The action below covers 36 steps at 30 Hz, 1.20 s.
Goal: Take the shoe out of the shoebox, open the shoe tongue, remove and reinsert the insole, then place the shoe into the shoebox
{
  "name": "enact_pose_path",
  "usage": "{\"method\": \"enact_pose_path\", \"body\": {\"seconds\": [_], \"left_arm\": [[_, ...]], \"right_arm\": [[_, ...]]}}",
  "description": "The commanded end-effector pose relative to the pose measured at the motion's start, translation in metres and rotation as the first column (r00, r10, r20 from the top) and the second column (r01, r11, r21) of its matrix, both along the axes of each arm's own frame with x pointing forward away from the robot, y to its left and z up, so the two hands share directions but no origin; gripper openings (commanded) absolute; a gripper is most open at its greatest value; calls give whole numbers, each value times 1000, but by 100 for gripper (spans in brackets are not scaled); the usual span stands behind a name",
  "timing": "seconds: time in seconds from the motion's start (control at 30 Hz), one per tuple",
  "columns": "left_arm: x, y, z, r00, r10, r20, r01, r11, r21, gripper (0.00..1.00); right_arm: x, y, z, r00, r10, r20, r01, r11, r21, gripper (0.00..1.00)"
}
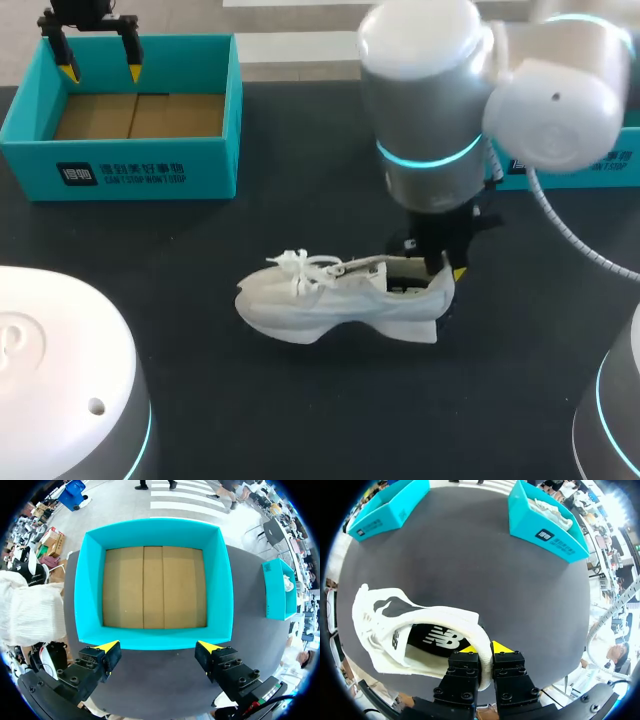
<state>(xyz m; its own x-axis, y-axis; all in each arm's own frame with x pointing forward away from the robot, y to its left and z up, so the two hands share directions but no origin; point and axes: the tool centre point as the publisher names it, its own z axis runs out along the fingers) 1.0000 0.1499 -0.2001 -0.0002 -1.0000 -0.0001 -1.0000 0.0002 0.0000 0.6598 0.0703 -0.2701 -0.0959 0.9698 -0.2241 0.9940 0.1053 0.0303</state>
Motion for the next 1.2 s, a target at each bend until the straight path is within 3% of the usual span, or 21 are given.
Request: {"method": "enact_pose_path", "body": {"seconds": [0.03, 0.53, 1.2], "left_arm": [[0, 0, 0, 1000, 0, 0, 0, 1000, 0, 100], [0, 0, 0, 1000, 0, 0, 0, 1000, 0, 100], [0, 0, 0, 1000, 0, 0, 0, 1000, 0, 100]], "right_arm": [[1, 23, -20, 1000, 6, -10, -6, 1000, -10, 0], [8, 49, -58, 994, 112, -2, -112, 992, -58, 0], [21, 51, -92, 996, 92, -12, -93, 991, -99, 0]]}}
